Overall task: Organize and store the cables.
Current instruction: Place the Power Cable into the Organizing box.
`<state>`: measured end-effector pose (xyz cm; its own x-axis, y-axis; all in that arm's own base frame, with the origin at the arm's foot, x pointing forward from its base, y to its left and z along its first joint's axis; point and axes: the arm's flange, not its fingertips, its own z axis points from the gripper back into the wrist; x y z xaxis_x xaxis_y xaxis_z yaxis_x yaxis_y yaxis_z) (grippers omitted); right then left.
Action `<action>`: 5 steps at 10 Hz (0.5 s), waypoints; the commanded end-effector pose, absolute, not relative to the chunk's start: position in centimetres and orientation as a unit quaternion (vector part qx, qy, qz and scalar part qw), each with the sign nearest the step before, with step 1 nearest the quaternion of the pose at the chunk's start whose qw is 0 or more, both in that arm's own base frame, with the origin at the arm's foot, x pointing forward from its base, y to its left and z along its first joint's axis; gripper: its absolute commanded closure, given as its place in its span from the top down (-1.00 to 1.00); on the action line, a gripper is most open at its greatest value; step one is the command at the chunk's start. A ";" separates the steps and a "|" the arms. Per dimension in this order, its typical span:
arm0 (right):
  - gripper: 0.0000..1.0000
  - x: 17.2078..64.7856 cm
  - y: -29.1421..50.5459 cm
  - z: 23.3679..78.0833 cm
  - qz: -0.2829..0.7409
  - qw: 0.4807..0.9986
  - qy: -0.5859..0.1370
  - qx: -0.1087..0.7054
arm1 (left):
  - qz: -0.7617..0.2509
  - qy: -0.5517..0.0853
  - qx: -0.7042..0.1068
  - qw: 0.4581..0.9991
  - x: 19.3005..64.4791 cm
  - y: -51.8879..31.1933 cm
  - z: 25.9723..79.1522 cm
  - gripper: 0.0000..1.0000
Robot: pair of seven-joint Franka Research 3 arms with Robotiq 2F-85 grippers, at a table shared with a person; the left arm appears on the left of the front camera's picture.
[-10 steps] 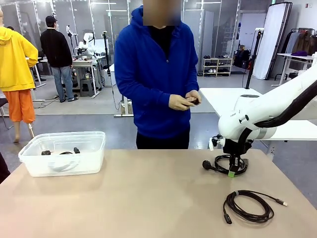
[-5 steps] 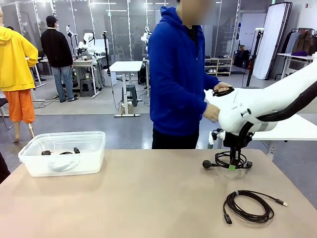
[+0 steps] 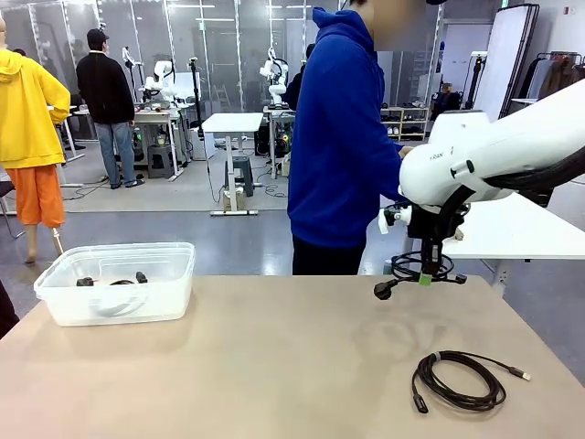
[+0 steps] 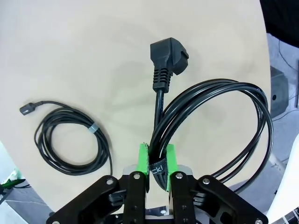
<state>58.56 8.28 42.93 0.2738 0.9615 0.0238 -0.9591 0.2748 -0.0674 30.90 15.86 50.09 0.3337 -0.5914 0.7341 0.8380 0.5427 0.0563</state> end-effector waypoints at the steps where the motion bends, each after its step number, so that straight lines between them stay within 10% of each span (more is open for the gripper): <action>1: -1.00 57.4 10.3 43.2 0.600 0.798 -0.034 -0.042 | -0.452 -0.365 -0.164 0.797 30.9 16.0 50.1 1.00; 5: -1.00 55.0 16.7 45.4 0.650 0.756 -0.065 -0.041 | -0.452 -0.365 -0.164 0.797 30.9 16.0 50.1 1.00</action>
<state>55.88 16.03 45.37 0.1495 0.9880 0.0397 -0.9816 0.1532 -0.1138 30.91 15.84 50.10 0.3334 -0.5918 0.7338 0.8382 0.5424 0.0566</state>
